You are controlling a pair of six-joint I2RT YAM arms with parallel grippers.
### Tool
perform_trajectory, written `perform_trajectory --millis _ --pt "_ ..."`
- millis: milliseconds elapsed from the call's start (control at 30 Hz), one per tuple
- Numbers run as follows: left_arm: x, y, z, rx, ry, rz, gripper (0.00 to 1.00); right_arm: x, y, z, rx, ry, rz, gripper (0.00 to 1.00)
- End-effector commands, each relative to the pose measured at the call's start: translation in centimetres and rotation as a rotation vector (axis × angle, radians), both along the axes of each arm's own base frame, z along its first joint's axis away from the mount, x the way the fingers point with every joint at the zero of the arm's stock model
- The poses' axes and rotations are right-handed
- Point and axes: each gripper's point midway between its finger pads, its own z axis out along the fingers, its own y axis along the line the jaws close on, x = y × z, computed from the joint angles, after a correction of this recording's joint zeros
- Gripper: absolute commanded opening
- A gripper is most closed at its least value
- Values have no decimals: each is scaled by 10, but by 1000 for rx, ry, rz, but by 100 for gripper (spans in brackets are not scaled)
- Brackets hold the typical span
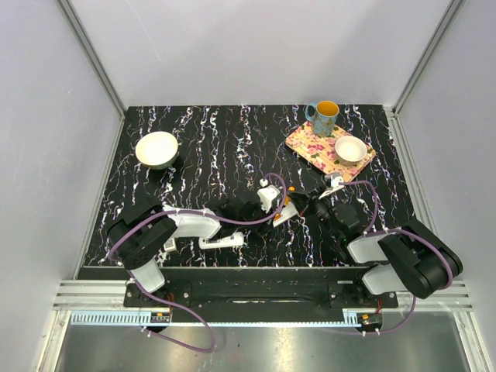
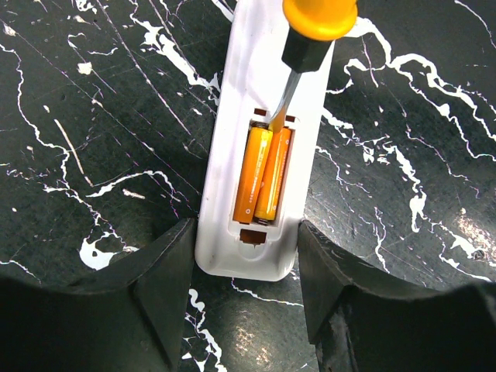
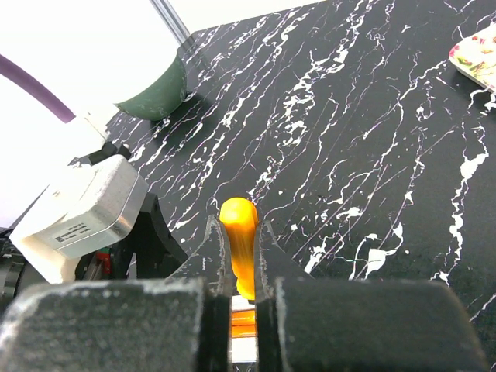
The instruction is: Unload the batteries from the remote control
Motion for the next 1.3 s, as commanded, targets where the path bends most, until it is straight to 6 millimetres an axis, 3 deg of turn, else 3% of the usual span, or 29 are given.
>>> perform_trajectory --millis 0,567,833,1000,1067,1133,1267 --pt "-38 17 -51 126 154 -50 8 -51 41 24 157 38 304 0" --pt "-39 16 -52 129 160 -51 4 -53 39 41 164 2 303 0" --pt "-37 17 -50 129 154 -38 6 -42 32 26 106 39 233 0" --pt "-31 10 -27 78 121 -30 21 -39 25 26 77 41 192 0" --pt "-29 4 -15 46 108 -36 40 -36 20 35 72 17 157 0" --pt "-28 2 -8 32 101 -36 56 -33 13 28 41 51 114 0" --pt "-19 2 10 22 57 1 68 -32 0 37 1 33 52 0"
